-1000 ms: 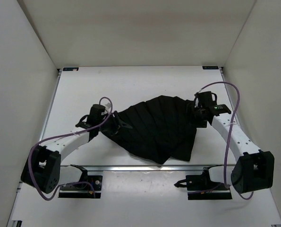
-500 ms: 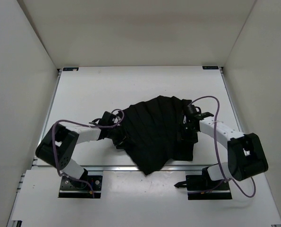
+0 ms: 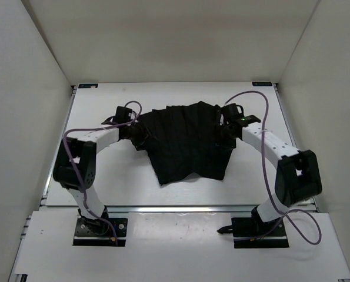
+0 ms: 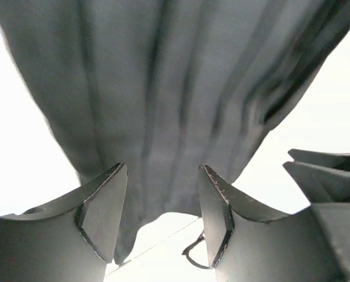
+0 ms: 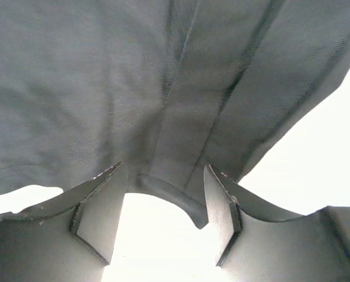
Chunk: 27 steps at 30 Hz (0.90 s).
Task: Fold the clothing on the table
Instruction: Flatten the skirt out
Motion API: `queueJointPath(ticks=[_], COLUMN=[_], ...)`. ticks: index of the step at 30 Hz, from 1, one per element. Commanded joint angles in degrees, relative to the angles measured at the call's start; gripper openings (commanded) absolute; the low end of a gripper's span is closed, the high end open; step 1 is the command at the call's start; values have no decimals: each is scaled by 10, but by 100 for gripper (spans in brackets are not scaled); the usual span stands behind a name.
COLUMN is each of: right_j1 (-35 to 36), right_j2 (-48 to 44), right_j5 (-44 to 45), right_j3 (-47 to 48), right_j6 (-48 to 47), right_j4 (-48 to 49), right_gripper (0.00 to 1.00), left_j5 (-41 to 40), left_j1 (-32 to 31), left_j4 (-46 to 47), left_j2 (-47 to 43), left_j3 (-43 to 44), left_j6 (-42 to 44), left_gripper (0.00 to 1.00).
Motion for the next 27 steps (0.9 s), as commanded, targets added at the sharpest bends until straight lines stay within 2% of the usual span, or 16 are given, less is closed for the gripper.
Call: queueJointPath(ticks=[1,5,9,12,15,20,24,25,26,27], right_j1=[-19,-53,-72,-76,-76,-58,-51,-46,-43,-40], right_j2=[-83,-139,-175,-180,-176,-152,-133,-126,-122,-115], right_j5=[14,-3,-21,-29,-49,-64,-87,-95,-101,-102], right_j3=[-7,-102,-173,-213,-242,-279,-294,-291,-289,-281], right_j6=[6,16,24,34,48,65,78,73,76,76], right_j4=[-16,-1,34,52,83,115,137,134,138,131], right_gripper=[52,52,52,53,52,51,37,23,12,5], left_j5=[-11,-19,-54,-83,-91,-125,-116,-112,-112,-102], left_j1=[-19,-48,-74,-101,-108,-144,-153,-159,-166,-175], left_j4=[-31,8,38,45,60,107,116,125,132,140], left_j2=[-108,-212,-254,-246,-230,-241,-209,-199,-193,-184], left_j3=[-24,-170,-269,-288,-288,-288,-280,-276,-275,-274], left_j6=[9,-19,-39,-37,-45,-84,-87,-90,-95,-99], left_gripper=[63,63,64,65,69,70,68,64,51,25])
